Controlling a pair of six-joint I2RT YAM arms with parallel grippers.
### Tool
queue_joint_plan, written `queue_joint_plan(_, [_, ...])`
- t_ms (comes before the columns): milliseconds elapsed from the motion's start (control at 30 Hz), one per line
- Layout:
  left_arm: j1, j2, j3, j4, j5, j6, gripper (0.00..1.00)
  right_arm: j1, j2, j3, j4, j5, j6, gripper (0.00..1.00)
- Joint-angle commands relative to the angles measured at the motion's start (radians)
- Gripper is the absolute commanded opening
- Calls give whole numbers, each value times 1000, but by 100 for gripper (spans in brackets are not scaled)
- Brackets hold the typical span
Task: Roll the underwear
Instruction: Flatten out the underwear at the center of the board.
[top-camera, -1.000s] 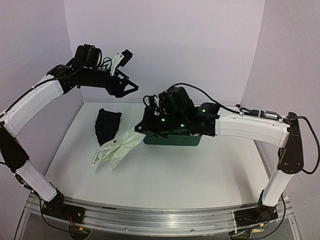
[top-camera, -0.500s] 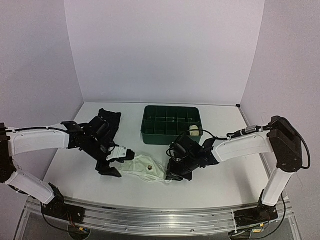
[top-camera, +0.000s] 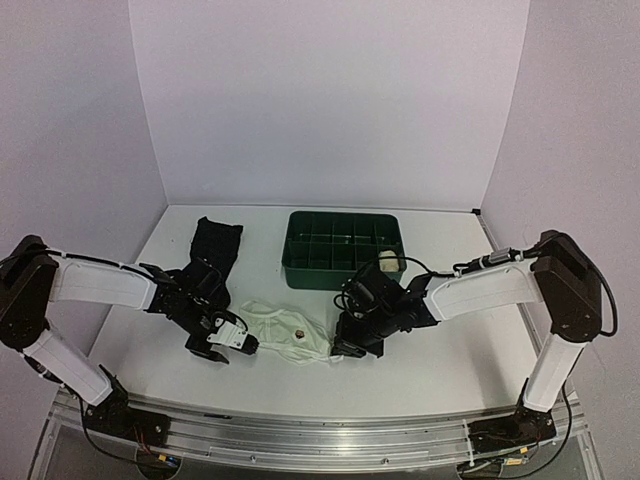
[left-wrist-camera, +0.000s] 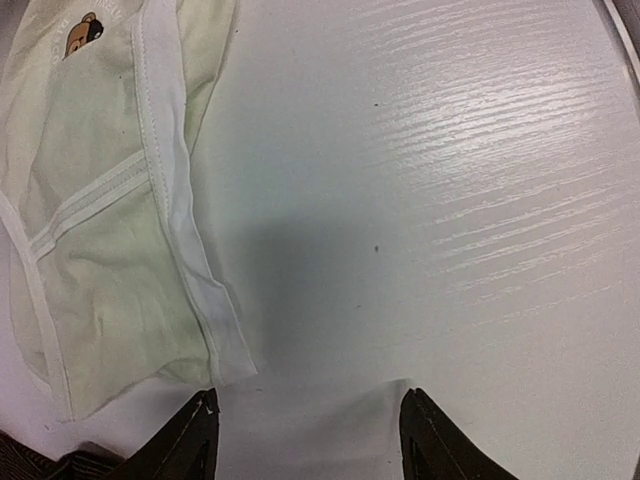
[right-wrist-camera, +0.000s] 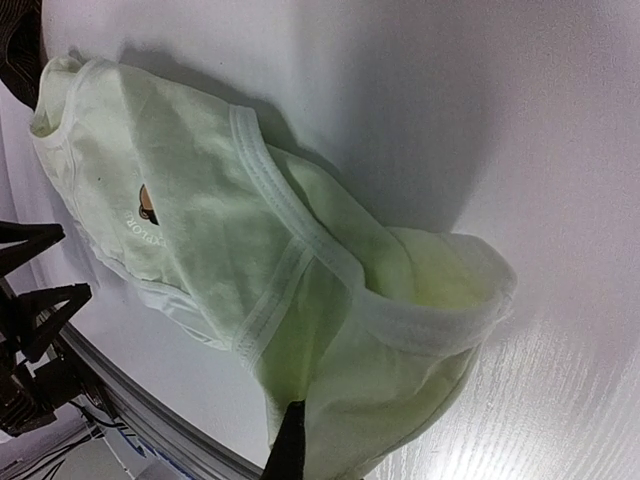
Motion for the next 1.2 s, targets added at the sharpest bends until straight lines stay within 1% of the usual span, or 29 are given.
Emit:
queue_joint_plan(0, [1, 53, 44, 109, 51, 114, 60, -5, 22, 26, 11, -14, -21, 0])
queue_joint_plan(100, [1, 81, 50, 138, 82, 169, 59, -6, 32, 35, 11, -23, -30, 0])
queue_joint_plan(167, [1, 100, 63, 145, 83, 179, 57, -7, 36, 39, 11, -28, -33, 0])
queue_joint_plan(367, [13, 190, 113, 159, 10, 147, 44, -6, 38, 41, 11, -31, -40, 0])
queue_joint_plan(633, [45, 320, 280, -42, -15, 72, 41, -21, 32, 49, -6, -35, -64, 0])
queue_joint_plan(733, [47, 340, 301, -95, -2, 61, 42, -20, 39, 68, -21, -37, -78, 0])
queue_joint_plan(833, [49, 370, 309, -114, -15, 55, 41, -21, 40, 83, -39, -38, -96, 0])
queue_joint_plan(900, [50, 396, 317, -118, -31, 49, 39, -21, 39, 90, -46, -37, -107, 0])
queue_joint_plan(967, [50, 419, 336, -126, -35, 34, 33, -21, 36, 95, -51, -35, -116, 0])
queue_joint_plan(1000, [50, 430, 349, -129, -32, 25, 29, -21, 34, 96, -53, -33, -119, 0])
queue_joint_plan(1100, [50, 443, 382, -125, -12, -15, 3, -22, 30, 98, -57, -27, -124, 0])
queue_joint_plan(1133, [50, 439, 389, -120, -7, -29, 0, -22, 29, 100, -59, -28, -125, 0])
queue_joint_plan(1167, [51, 429, 393, -117, -2, -37, 0, -23, 26, 102, -63, -29, -126, 0])
